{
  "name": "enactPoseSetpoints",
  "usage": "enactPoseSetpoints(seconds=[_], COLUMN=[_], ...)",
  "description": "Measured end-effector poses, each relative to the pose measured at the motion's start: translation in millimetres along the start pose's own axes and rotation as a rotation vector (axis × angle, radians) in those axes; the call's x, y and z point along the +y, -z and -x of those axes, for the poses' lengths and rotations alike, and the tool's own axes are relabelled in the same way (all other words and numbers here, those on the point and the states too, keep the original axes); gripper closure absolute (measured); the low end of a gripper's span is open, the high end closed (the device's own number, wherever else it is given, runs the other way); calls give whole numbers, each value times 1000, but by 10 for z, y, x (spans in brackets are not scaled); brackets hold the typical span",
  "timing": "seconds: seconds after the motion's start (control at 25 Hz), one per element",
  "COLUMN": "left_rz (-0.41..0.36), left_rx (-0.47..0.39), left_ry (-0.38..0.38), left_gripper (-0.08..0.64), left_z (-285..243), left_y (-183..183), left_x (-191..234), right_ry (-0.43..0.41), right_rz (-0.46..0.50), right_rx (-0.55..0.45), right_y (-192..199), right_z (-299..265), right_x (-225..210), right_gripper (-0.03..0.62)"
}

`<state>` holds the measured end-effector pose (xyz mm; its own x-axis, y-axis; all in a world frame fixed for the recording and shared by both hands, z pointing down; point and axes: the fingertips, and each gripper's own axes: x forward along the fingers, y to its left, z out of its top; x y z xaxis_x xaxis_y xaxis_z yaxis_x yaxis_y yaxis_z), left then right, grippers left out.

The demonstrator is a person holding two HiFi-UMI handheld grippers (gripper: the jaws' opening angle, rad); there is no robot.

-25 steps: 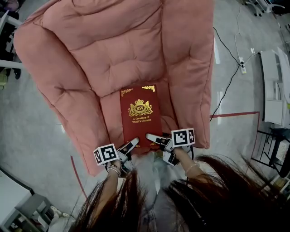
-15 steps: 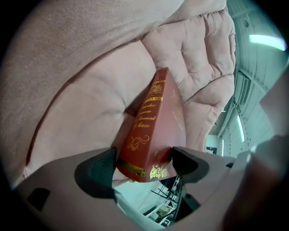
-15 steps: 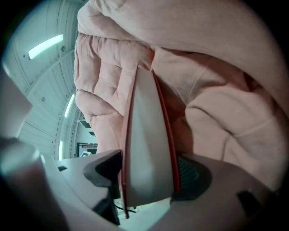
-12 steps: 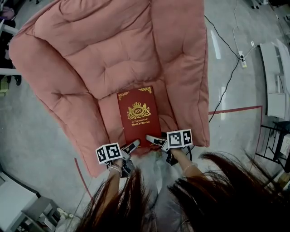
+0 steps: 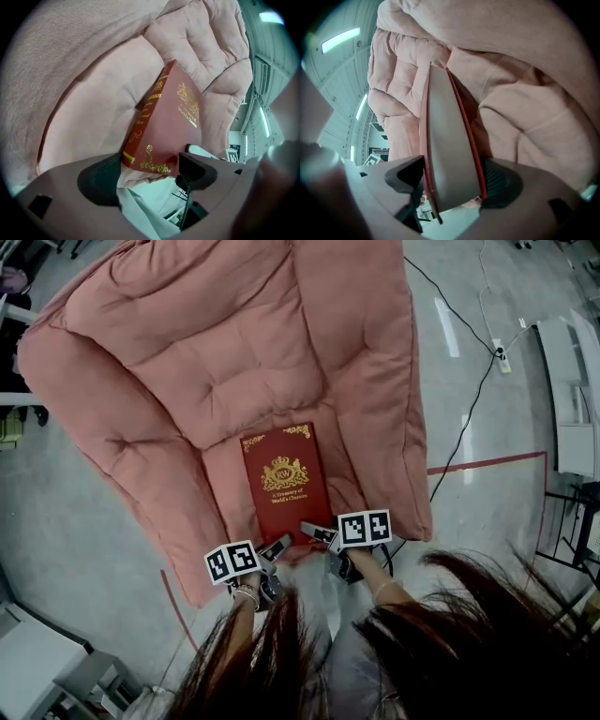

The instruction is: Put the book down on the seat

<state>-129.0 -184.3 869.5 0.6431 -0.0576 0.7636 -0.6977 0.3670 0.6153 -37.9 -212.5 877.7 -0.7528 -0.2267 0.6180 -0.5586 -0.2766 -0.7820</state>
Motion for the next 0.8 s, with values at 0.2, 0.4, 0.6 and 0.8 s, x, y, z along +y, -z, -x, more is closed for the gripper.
enactPoseSetpoints(seconds=[0.2, 0.4, 0.6, 0.8], left_rz=[31, 53, 61, 52], left_rx=[5, 1, -1, 1], left_ry=[-7, -5, 2, -3], left_gripper=[187, 187, 187, 187], left_z=[16, 106, 292, 473], left_y=[136, 251, 426, 619], left_x=[46, 86, 59, 62], right_ry=[39, 77, 107, 125], right_rz=[-5, -23, -44, -39], right_rx=[-21, -34, -28, -34], right_y=[2, 33, 148, 171], right_z=[8, 25, 127, 175], right_x=[-28, -19, -30, -35], right_gripper=[224, 221, 221, 219])
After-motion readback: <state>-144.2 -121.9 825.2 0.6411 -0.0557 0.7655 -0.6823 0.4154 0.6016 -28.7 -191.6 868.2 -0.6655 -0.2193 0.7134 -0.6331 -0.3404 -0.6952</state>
